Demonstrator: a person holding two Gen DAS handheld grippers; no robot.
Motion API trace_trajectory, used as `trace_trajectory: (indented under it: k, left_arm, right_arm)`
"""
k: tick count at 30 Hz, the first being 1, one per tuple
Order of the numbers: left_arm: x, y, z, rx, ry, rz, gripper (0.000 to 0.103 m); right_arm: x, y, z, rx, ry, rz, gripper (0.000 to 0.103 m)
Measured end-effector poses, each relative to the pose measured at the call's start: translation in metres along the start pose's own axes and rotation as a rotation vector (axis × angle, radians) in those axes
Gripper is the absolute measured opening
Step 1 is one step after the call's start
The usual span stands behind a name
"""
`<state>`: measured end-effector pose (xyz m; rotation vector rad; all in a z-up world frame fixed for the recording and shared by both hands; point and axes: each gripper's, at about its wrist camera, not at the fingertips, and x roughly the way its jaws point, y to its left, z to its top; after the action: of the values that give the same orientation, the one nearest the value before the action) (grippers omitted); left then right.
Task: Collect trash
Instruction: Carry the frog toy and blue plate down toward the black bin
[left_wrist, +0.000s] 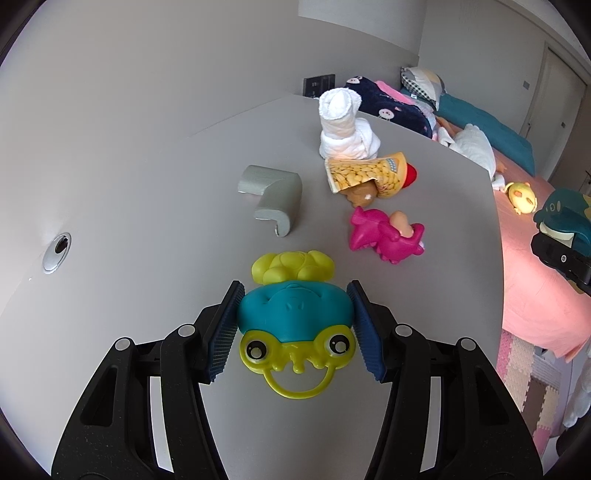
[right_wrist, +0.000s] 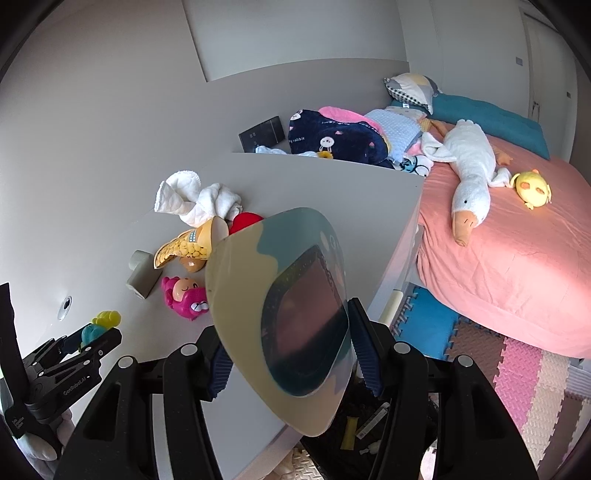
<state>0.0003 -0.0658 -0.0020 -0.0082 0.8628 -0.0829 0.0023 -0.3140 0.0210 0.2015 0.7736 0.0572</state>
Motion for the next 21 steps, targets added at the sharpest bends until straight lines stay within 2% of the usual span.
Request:
trace_trajectory:
  k: [11,21]
  left_arm:
    - [-0.009,-0.056,-0.006,0.087,-0.004,-0.073,0.056]
    - [-0.007,-0.107,-0.01,0.173,0.006,-0.145,0.056]
  right_arm:
    - [-0.043,-0.028,-0.014,0.003,-0.04,-0.03,0.058]
    - [-0.07,-0.066,-0.028,0.068,-0.059,-0.07,0.058]
